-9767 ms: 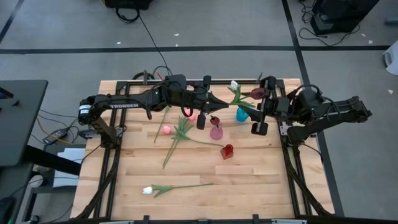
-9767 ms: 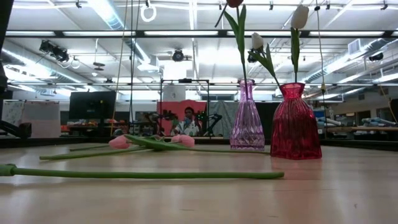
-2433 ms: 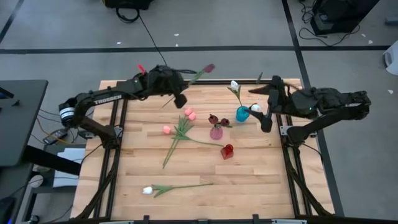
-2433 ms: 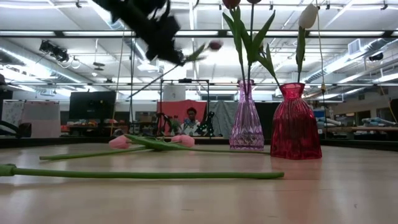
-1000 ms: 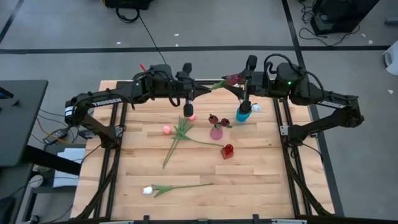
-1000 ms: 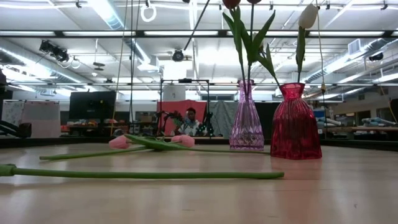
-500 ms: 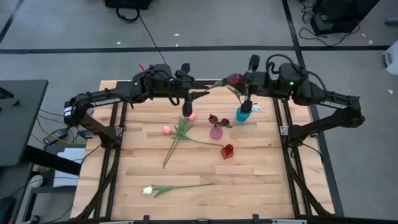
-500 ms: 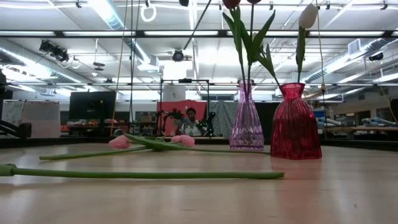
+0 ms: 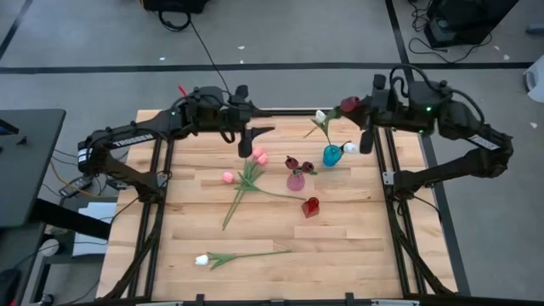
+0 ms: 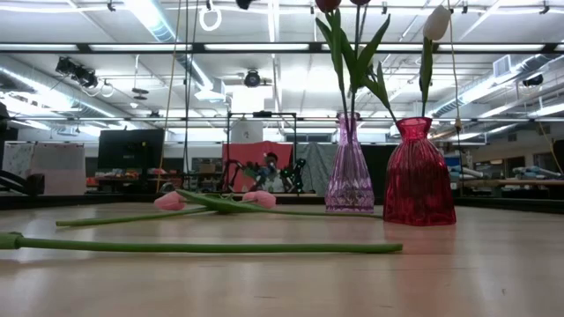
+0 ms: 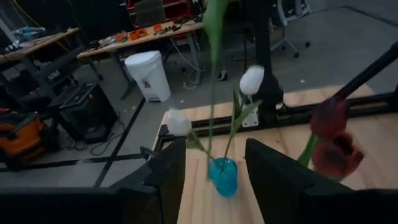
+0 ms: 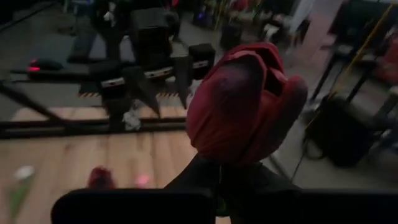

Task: Sort flowers into vase by color
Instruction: Put the red flower into the purple vase

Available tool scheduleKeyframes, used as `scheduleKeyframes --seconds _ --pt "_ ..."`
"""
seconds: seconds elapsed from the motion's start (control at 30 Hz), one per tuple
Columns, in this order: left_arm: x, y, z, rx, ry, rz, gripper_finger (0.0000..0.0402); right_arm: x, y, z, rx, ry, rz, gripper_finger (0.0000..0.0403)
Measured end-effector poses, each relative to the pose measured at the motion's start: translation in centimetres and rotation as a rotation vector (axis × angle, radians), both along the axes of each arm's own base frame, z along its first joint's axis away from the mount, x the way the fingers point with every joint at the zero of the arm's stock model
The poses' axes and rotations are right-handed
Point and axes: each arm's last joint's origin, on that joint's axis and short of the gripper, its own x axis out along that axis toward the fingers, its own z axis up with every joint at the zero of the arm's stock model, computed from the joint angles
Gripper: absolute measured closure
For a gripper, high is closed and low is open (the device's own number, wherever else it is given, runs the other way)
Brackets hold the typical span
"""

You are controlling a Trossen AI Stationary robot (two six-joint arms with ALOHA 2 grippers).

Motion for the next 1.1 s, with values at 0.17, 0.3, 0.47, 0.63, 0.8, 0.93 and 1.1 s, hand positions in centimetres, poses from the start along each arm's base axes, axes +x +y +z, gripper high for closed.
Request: scheduleKeyframes --seconds 0.17,0.3,0.47,0.63,0.8,0.93,1.1 --pt "-1.0 0.0 -2.0 0.019 -0.018 0.030 0.0229 -0.6 0.4 -0.2 0.089 0.065 0.073 0.0379" --pt "-1.9 0.2 -4.5 -0.014 -0.025 0.053 0.0230 -0.2 0.5 -0.9 0.157 0.089 0.121 0.0380" --pt "-3.2 0.6 -8.0 -0.089 0.040 0.101 0.0230 0.6 0.5 -1.1 0.199 0.077 0.147 0.0380" --pt "-4.4 0.9 -10.3 -0.140 0.058 0.149 0.0230 1.0 0.4 -1.2 0.216 0.071 0.142 0.0380" --pt "-5.0 0.9 -12.6 -0.175 0.033 0.164 0.0230 1.8 0.3 -1.4 0.227 0.074 0.139 0.0380" --pt "-5.3 0.8 -14.4 -0.205 0.041 0.171 0.0230 2.6 0.1 -1.5 0.228 0.073 0.135 0.0380" --pt "-5.5 0.7 -15.5 -0.233 0.058 0.179 0.0230 3.2 -0.6 -1.8 0.257 0.083 0.129 0.0380"
